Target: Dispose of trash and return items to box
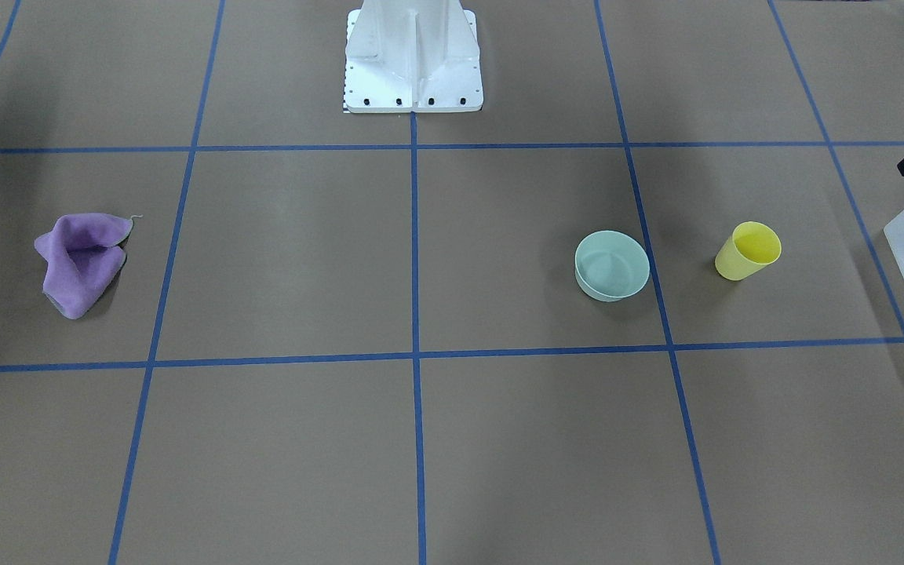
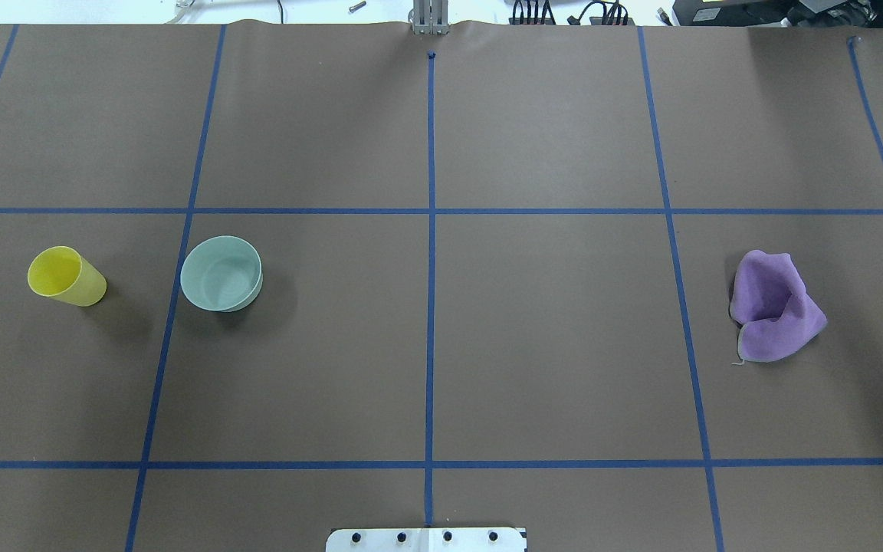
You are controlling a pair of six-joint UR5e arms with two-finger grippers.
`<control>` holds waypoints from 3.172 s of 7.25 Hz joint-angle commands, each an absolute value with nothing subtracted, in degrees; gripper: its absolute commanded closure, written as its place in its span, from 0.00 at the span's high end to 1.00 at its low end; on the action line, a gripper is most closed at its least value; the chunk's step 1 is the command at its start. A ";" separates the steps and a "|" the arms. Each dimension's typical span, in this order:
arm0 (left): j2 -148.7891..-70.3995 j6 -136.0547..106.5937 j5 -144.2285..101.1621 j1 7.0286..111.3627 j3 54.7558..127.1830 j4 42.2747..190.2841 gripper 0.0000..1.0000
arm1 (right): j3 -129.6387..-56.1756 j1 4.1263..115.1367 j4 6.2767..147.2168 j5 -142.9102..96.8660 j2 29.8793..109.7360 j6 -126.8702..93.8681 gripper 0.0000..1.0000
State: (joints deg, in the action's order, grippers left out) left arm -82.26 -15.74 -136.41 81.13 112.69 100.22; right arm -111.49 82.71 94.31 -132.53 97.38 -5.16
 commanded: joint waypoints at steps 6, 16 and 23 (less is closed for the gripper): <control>-79.20 -17.13 -136.93 82.27 115.84 98.70 0.98 | -111.36 81.92 94.31 -132.97 96.06 -6.32 1.00; -100.32 -65.25 -121.84 51.37 111.13 98.26 0.97 | -107.23 74.97 79.19 -133.59 96.59 -19.69 1.00; -106.87 -72.15 -115.84 42.63 96.61 104.56 0.78 | -107.23 74.97 79.19 -133.77 96.59 -19.69 1.00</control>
